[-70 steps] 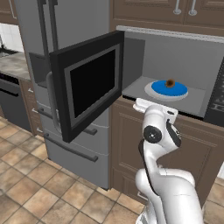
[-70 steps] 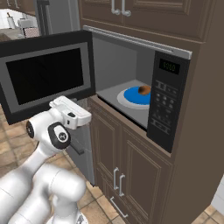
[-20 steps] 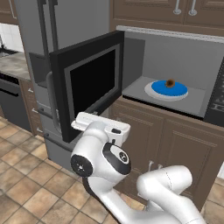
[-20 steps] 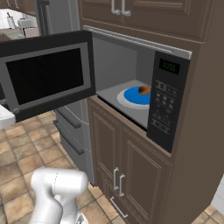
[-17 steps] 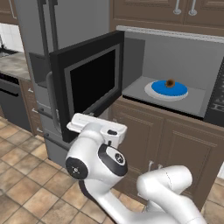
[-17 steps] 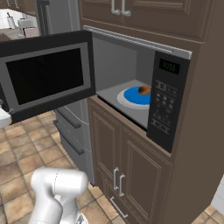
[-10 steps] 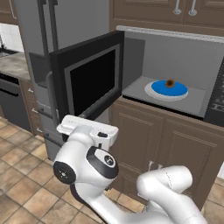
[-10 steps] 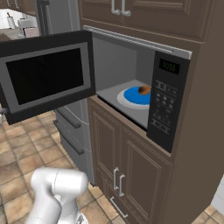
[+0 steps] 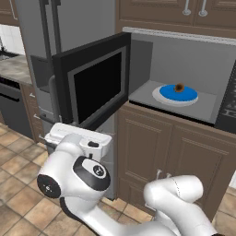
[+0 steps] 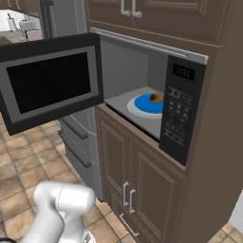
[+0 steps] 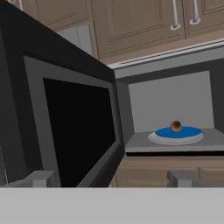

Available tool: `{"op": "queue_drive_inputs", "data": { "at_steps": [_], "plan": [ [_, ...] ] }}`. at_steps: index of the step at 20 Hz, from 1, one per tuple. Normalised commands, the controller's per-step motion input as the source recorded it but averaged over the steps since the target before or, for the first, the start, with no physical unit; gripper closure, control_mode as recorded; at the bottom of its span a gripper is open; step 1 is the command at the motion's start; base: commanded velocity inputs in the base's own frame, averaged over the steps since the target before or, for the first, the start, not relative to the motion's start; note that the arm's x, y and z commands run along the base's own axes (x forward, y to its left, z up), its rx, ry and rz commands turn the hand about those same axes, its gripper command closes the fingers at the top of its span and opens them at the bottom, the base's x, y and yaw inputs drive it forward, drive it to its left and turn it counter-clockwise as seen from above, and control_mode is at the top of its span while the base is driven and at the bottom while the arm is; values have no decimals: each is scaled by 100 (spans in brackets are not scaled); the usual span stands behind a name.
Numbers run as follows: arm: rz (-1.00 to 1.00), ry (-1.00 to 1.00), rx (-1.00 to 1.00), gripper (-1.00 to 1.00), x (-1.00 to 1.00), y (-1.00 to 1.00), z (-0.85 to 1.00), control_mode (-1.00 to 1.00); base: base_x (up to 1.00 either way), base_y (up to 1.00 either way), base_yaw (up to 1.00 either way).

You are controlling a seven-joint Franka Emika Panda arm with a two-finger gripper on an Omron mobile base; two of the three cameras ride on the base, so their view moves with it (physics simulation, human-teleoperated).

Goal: Pick the potato from the counter and place it in the microwave. Then turn on the microwave.

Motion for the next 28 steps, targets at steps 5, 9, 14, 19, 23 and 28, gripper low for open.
{"op": "queue_drive_inputs", "data": {
  "at_steps": [5, 9, 14, 19, 23, 28],
  "plan": [
    [0, 0, 0, -100, 0, 30, 0, -100, 0, 0, 0],
    [0, 0, 0, -100, 0, 29, 0, -100, 0, 0, 0],
    [0, 0, 0, -100, 0, 28, 0, -100, 0, 0, 0],
    [0, 0, 0, -100, 1, 26, 0, -100, 0, 0, 0],
    [0, 0, 0, -100, 6, 23, 0, -100, 0, 0, 0],
    [0, 0, 0, -100, 20, 15, 0, -100, 0, 0, 0]
  ]
}}
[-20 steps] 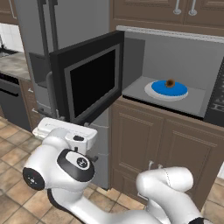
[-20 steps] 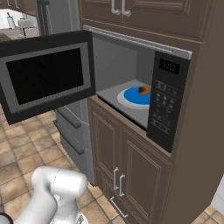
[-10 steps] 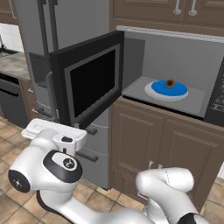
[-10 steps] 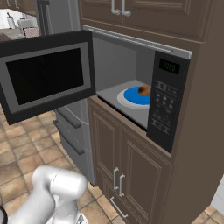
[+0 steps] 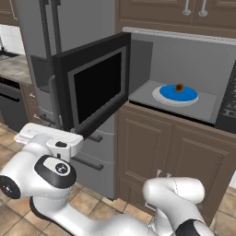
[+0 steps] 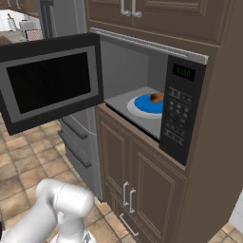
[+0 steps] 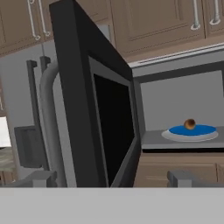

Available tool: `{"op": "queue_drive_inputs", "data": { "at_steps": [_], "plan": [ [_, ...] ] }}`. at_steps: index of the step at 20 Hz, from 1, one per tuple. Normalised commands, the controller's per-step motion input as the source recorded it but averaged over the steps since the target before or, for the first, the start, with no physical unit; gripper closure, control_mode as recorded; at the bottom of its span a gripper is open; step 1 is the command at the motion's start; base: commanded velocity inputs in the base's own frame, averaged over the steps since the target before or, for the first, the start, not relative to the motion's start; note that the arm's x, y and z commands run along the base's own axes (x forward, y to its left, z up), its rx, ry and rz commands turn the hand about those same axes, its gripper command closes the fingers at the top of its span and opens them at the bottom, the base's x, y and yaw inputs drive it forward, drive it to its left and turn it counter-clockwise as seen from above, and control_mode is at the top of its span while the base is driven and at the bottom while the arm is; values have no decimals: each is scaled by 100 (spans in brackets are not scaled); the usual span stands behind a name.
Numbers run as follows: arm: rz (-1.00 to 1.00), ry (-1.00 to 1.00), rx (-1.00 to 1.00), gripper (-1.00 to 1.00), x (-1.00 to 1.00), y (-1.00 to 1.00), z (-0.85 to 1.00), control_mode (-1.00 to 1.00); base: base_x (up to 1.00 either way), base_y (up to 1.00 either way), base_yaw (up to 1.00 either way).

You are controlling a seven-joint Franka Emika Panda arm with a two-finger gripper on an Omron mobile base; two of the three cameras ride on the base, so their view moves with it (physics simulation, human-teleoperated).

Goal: Pick the potato from the counter and place it in the microwave. Then turn on the microwave.

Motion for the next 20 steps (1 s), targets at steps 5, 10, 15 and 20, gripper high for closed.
{"op": "queue_drive_inputs", "data": {
  "at_steps": [5, 10, 15, 20],
  "plan": [
    [0, 0, 0, -100, 24, 14, 0, -100, 0, 0, 0],
    [0, 0, 0, -100, 22, 13, 0, -100, 0, 0, 0],
    [0, 0, 0, -100, 23, 13, 0, -100, 0, 0, 0],
    [0, 0, 0, -100, 20, 16, 0, -100, 0, 0, 0]
  ]
}}
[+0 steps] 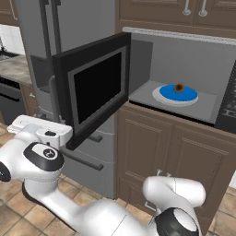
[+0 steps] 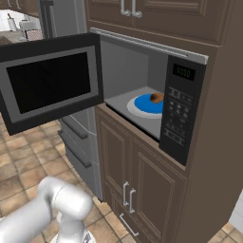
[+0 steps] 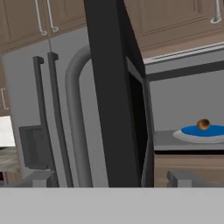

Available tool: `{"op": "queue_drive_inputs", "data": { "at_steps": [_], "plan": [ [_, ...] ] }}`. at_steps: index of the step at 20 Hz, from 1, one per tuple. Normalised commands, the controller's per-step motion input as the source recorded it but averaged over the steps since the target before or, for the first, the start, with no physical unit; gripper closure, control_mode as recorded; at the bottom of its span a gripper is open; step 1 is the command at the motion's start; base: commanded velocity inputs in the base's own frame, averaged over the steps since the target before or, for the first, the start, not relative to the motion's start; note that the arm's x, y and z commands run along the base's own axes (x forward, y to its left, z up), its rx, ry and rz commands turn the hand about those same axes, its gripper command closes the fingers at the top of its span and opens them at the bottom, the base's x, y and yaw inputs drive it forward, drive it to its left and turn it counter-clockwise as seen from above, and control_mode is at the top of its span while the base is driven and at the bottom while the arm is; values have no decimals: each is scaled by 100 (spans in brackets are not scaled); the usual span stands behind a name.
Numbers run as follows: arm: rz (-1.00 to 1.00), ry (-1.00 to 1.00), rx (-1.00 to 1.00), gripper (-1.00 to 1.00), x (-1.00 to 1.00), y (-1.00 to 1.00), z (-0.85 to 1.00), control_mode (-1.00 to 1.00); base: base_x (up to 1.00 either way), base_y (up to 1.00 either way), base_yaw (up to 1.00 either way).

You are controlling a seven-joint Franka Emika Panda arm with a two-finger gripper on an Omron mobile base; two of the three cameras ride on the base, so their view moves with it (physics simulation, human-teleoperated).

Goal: Pick the potato from the counter and place it in the microwave. Then turn on the microwave.

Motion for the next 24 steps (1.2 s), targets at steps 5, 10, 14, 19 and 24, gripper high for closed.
{"op": "queue_drive_inputs", "data": {
  "at_steps": [5, 10, 14, 19, 24],
  "plan": [
    [0, 0, 0, -100, 25, 15, 0, -100, 0, 0, 0],
    [0, 0, 0, -100, 29, 15, 0, -100, 0, 0, 0],
    [0, 0, 0, -100, 28, 16, 0, -100, 0, 0, 0],
    [0, 0, 0, -100, 23, 13, 0, -100, 0, 0, 0],
    [0, 0, 0, -100, 17, 7, 0, -100, 0, 0, 0]
  ]
}}
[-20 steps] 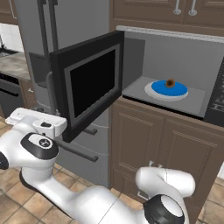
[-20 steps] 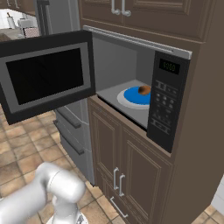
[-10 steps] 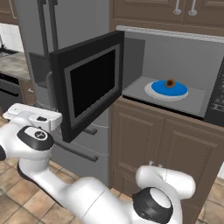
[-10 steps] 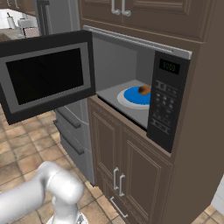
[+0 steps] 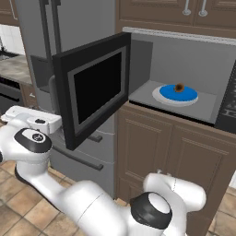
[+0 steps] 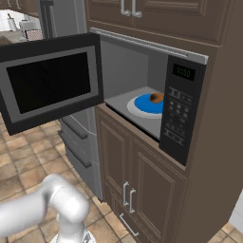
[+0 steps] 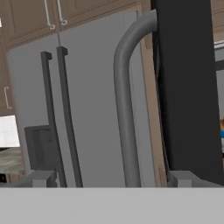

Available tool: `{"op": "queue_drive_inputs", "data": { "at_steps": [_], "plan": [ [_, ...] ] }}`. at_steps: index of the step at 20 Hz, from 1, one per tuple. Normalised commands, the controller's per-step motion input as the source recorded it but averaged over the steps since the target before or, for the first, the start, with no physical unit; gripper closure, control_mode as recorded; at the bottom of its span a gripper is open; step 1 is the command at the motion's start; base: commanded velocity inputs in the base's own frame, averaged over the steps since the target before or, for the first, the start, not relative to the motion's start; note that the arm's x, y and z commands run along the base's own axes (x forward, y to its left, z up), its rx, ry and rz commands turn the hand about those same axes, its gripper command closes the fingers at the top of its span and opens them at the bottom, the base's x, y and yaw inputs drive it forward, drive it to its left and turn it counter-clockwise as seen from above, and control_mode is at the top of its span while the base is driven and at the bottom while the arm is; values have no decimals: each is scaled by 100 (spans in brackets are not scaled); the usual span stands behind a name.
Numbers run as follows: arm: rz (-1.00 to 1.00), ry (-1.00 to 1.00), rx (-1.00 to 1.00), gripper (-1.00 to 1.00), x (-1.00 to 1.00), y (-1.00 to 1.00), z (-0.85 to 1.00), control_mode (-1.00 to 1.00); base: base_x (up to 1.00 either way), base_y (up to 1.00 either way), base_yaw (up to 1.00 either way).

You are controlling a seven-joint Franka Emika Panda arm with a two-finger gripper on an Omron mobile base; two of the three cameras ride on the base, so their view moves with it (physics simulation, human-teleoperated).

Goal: Pick the potato from the counter and place it in the microwave. Then turn on the microwave.

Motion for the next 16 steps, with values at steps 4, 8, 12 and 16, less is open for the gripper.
{"op": "queue_drive_inputs", "data": {
  "at_steps": [4, 8, 12, 16],
  "plan": [
    [0, 0, 0, -100, 20, 0, 0, -100, 0, 0, 0],
    [0, 0, 0, -100, 24, 0, 0, -100, 0, 0, 0],
    [0, 0, 0, -100, 21, 0, 0, -100, 0, 0, 0],
    [0, 0, 0, -100, 16, 0, 0, -100, 0, 0, 0]
  ]
}}
